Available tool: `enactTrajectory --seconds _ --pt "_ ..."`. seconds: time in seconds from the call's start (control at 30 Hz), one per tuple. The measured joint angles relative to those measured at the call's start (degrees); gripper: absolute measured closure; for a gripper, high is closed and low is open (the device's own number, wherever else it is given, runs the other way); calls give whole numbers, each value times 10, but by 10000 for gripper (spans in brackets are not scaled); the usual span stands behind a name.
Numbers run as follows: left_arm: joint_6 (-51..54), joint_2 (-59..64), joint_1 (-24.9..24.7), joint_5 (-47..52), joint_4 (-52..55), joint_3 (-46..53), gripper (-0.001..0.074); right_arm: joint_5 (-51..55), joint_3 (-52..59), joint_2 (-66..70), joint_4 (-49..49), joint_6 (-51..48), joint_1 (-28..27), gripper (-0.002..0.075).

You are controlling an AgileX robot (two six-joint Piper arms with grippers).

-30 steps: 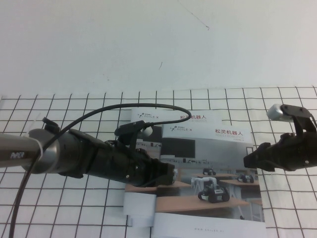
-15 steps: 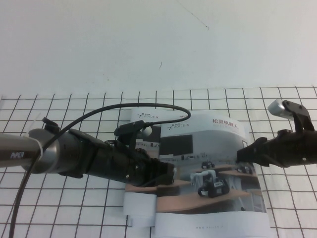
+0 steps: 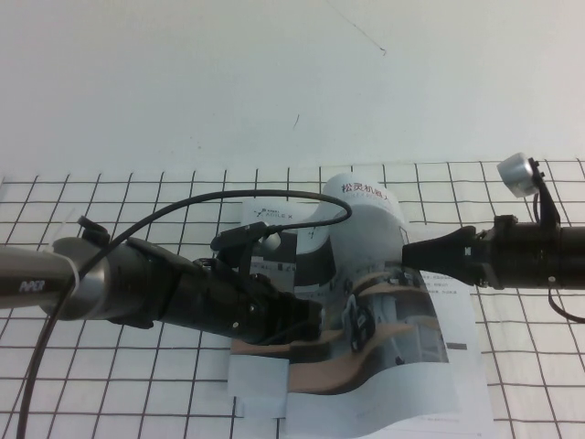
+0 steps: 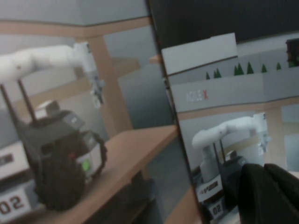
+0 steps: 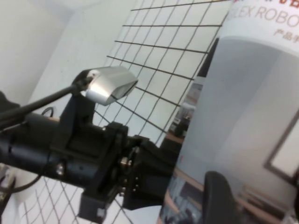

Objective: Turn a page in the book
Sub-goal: Open the closed book

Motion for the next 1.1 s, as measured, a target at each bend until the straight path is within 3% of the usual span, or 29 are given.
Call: enactTrajectory --seconds 0.27,0.6,0.7,0.87,1.1 --pt "0 0 0 0 0 0 738 73 0 15 0 -6 0 389" --pt "-2 0 0 1 0 0 738 82 0 23 2 -13 0 398" --pt "-2 0 0 1 0 0 738 85 0 23 10 -18 0 466" --pt "-2 0 0 3 0 0 738 93 0 23 12 -15 0 673" --pt "-2 -2 0 3 11 -1 738 93 -1 14 13 24 1 711"
